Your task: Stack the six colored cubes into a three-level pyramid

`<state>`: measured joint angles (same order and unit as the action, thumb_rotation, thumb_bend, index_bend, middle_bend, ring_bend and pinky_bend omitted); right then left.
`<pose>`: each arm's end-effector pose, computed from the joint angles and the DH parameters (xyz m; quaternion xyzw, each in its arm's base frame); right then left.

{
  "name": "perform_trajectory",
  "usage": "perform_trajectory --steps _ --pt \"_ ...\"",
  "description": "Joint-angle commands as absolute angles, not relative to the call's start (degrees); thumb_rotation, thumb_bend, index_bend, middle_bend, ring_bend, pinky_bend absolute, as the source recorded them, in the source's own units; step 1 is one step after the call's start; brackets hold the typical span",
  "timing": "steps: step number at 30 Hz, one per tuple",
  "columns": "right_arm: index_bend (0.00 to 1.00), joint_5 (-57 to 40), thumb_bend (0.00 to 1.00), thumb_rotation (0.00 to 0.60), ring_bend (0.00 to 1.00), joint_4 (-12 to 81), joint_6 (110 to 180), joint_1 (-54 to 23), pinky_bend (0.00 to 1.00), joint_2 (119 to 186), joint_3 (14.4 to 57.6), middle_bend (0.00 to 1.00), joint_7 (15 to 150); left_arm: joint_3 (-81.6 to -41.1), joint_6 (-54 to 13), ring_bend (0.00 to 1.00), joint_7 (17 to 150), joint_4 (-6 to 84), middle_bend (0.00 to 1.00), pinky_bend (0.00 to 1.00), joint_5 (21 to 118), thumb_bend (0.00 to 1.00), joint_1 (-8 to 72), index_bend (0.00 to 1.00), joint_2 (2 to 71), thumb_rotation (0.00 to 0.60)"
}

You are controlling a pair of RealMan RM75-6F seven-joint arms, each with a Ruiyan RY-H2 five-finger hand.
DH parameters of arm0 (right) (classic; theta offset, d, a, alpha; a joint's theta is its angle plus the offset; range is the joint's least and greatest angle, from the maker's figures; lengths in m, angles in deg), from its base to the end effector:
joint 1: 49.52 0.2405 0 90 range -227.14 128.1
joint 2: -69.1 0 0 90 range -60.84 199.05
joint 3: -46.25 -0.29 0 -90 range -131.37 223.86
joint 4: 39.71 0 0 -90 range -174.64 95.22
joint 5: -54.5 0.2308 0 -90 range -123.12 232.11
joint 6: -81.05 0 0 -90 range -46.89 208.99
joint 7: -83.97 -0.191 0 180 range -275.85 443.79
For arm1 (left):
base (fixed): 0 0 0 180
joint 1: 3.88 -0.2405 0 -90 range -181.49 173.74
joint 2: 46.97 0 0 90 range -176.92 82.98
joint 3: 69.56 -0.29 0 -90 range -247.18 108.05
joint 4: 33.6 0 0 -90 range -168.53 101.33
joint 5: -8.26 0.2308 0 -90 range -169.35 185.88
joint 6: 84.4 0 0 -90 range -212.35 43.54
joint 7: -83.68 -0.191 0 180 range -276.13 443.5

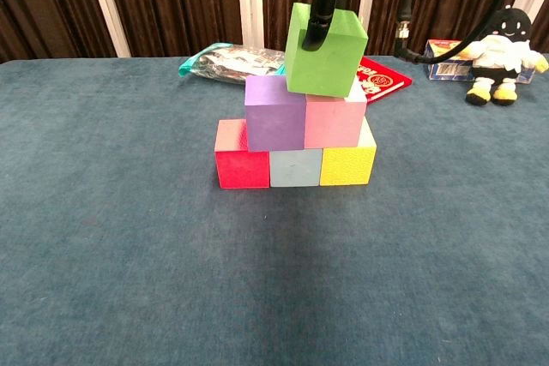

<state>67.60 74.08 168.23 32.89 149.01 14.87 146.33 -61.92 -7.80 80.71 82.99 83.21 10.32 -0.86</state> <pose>0.0620 -0.4174 0.0342 0.6985 -0.4216 0.2500 0.5214 -0.2566 0.2851 0.2122 -0.5938 -0.4177 -0.4092 0.5528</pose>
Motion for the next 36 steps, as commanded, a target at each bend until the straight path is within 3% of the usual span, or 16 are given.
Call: perform_trajectory --steps 1,13,36 --pt "0.0 67.4 0.29 0.6 0.34 73.7 169.8 33.9 0.04 149.9 15.2 0.42 147.6 -61.9 -7.9 0.04 80.8 83.0 0.07 0.09 83.2 0.13 10.3 0.0 -0.9 0.6" --pt "0.0 68.3 0.29 0.6 0.34 72.1 174.5 35.8 0.04 152.7 13.8 0.42 150.7 -62.0 -8.4 0.04 81.3 82.7 0.07 0.09 83.2 0.13 10.4 0.0 -0.9 0.6" --pt "0.0 68.9 0.29 0.6 0.34 70.4 173.0 34.6 0.04 154.3 11.3 0.42 152.9 -62.1 -8.8 0.04 81.5 82.5 0.07 0.09 83.3 0.13 10.5 0.0 -0.9 0.6"
